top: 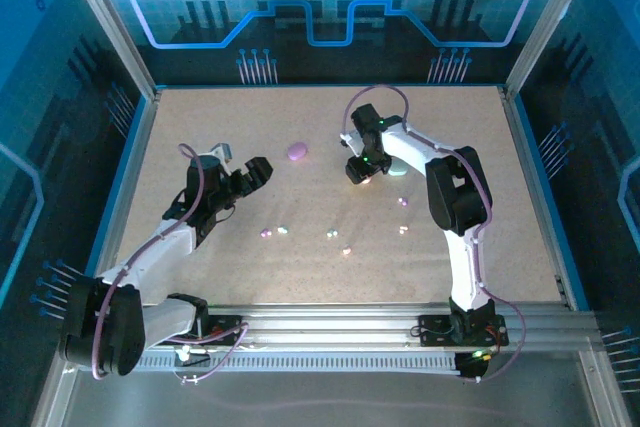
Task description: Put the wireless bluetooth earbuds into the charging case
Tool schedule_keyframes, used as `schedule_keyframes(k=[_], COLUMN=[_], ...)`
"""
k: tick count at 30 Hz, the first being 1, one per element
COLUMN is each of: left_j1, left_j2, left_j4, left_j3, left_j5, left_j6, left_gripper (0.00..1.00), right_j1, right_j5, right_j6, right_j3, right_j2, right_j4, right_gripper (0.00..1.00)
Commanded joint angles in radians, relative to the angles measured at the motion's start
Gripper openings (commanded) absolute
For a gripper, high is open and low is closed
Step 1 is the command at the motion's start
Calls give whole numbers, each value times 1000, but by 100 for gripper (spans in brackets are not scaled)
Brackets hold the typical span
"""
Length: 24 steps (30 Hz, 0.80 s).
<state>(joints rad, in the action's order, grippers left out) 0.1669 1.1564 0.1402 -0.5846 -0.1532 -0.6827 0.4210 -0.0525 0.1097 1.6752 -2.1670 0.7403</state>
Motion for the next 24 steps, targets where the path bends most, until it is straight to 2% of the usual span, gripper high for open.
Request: schedule_keyframes(k=[1, 10, 15, 20, 24], left_j1=[5, 6, 8, 11, 30], left_j2=[16, 18, 20, 19, 0], left_j4=[19, 20, 21, 9, -11], left_j3=[-25, -27, -30, -50, -82], left_j5=[-37, -51, -59, -85, -121], left_j6=[-15, -18, -19, -23, -38], left_gripper=[99, 99, 97, 92, 88], right_j1=[14, 17, 21, 38, 75], right_j5=[0, -5, 5, 51, 116], right_j6=[19, 33, 33, 12, -28], right_j3=[-4, 24, -13, -112, -298], right_j2=[-21, -54, -11, 144, 403], right_j4=[11, 44, 0, -85, -240], right_gripper=[56, 54, 46, 35, 34])
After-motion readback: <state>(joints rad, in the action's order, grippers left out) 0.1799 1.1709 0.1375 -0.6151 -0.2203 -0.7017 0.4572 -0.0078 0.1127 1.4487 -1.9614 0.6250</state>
